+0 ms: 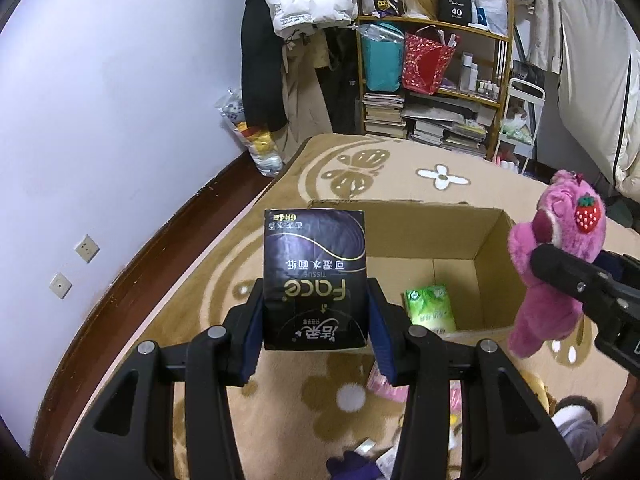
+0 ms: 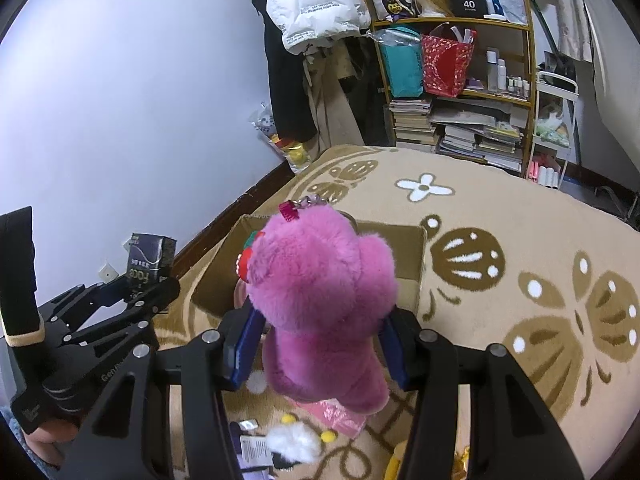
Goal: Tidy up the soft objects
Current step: 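Lift both items over the box and open both tools to release them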
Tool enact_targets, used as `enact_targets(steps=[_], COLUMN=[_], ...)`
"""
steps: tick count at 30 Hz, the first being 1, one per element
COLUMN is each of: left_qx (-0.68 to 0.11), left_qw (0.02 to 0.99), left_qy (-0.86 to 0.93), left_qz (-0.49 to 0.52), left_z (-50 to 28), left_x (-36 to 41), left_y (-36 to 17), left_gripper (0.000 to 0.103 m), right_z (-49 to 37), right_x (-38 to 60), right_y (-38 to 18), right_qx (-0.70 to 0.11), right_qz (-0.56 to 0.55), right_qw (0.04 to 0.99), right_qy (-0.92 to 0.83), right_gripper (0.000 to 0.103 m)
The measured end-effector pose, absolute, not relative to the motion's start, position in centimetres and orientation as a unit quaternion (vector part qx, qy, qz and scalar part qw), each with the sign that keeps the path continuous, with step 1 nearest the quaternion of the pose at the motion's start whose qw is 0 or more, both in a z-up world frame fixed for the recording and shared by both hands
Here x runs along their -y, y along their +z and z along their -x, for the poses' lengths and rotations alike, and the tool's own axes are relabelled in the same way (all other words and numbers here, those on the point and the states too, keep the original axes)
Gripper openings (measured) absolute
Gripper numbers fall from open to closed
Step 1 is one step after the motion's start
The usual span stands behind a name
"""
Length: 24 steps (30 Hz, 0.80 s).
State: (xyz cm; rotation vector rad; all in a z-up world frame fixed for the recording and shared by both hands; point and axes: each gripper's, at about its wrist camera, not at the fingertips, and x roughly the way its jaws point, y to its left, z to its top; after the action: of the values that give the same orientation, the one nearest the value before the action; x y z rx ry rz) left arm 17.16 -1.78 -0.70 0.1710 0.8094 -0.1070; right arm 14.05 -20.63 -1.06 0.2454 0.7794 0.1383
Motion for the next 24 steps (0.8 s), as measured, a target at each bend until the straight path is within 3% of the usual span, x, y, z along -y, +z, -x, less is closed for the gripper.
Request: enact_targets(steps=[24], left_qx=[-0.431], left_qw=[0.894], left_qy=[-0.069], left_qz=[-0.105], left_z=[-23.2], left_x=[3.6], left_y=[-5.5], left_gripper=[0.045], right_z=[-18.9], right_x=[22.0], right_y=[-5.2], right_qx=[-0.418], right_qz=[-0.111], right_qw=[0.900], right_qy=[0.050], right_gripper=[0.057])
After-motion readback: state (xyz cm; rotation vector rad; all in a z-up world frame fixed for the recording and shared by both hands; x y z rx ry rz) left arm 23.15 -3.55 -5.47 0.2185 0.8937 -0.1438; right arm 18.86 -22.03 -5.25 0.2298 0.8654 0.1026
